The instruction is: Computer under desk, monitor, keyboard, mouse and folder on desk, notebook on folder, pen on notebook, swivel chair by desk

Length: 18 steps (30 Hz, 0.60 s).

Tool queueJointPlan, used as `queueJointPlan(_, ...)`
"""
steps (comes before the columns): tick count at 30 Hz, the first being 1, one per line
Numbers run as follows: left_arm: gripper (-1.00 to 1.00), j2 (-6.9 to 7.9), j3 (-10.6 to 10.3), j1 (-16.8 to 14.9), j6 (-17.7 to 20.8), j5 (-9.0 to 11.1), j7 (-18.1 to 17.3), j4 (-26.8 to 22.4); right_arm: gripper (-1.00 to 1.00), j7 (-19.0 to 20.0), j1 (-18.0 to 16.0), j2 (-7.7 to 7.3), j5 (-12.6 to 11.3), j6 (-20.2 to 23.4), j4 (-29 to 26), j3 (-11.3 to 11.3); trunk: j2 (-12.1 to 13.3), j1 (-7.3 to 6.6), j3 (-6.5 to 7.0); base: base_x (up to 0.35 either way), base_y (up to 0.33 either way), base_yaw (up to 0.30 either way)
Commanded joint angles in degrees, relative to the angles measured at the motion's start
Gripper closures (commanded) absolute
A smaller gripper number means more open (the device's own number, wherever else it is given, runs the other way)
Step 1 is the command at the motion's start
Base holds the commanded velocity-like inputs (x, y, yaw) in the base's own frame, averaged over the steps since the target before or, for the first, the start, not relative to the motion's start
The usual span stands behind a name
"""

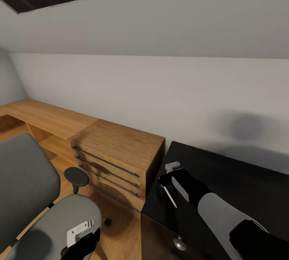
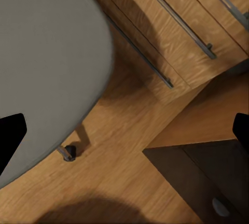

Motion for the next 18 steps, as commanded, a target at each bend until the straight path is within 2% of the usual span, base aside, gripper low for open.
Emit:
queueJointPlan(1,-1.0,-0.03,-0.1,0.0,0.1,0.6,0.5,-0.1,-1.0,-0.2,-0.1,-0.01,-0.4,0.2,-0.2,0.3,0.0,0.0,-0.05,0.0,0.0,0.0)
queueJointPlan(7,-1.0,-1.07,-0.1,0.0,0.1,0.5,0.6,-0.1,-1.0,-0.2,-0.1,-0.77,-1.0,0.9,-1.0,0.1,0.0,0.0,-0.05,0.0,0.0,0.0)
queueJointPlan(18,-1.0,-1.28,-0.1,0.0,0.1,0.5,0.6,-0.1,-1.0,-0.2,-0.1,-1.03,-1.1,1.1,-1.0,0.1,0.0,0.0,-0.05,0.0,0.0,0.0)
